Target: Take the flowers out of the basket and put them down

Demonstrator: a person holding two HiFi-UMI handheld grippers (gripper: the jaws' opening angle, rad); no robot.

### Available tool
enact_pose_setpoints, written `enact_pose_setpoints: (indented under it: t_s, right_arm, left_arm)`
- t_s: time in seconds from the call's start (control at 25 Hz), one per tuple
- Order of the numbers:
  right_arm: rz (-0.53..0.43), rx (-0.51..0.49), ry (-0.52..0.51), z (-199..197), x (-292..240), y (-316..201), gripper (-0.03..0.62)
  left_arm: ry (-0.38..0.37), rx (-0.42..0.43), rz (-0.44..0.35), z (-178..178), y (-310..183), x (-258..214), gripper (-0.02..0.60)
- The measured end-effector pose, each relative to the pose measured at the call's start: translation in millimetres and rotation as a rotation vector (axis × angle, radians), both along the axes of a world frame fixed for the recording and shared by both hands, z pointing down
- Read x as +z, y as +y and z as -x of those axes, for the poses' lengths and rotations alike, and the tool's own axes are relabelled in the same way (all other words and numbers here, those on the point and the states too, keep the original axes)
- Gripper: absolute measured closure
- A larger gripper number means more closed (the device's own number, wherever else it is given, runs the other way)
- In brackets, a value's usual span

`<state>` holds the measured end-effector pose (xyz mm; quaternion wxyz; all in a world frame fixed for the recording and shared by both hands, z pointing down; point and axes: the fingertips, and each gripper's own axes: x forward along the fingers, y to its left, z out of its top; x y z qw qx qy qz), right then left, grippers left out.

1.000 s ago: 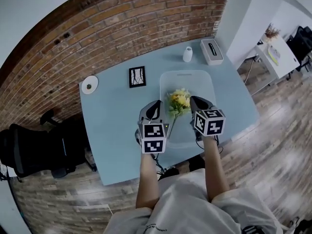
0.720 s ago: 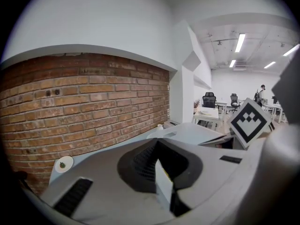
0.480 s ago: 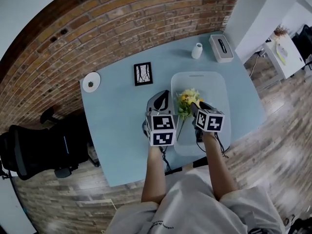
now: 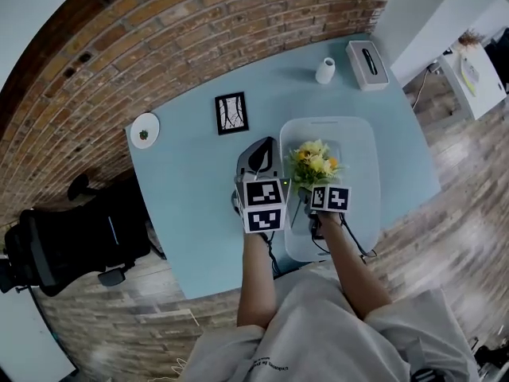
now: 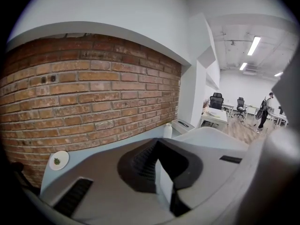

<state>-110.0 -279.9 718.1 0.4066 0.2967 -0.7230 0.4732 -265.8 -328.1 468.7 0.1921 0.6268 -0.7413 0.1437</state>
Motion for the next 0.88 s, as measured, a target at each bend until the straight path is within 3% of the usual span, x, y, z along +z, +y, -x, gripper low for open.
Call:
enact_pose_setpoints:
  t_s: [0.12,0.36,0.44,0.52,0.68,0.88]
  right_arm:
    - [0.016,0.048,0.012,-0.1,16.5,-3.1,0.315]
    - [-0.004,0.014,0.033,11.3,35.5,-8.7,0.321]
    - [-0.029,0.03,0.055,8.7,39.4,-9.5,0.425]
    - [-0.063,0.049,0.066,9.4,39.2,-14.6,0.481]
    - [-0.123,0.071,0.052,15.5,23.4,-20.9,0.528]
    - [-0.16,0.112,-0.012,21.6,-6.7,-21.3,0.542]
  left_arm:
    - [0.011,-0.013,0.012,9.2,-3.2,9.0,0.563]
    - [0.032,-0.071,0.028,27.7,-0.8,24.3,0.563]
    - [0.035,-0.077,0.022,31.0,2.3,26.5,0.563]
    - [0.032,-0.086,0.01,36.8,5.2,27.9,0.563]
    - [0.038,-0.105,0.002,41.3,16.6,31.9,0.563]
    - [0.032,-0.09,-0.032,30.4,26.4,21.1,0.563]
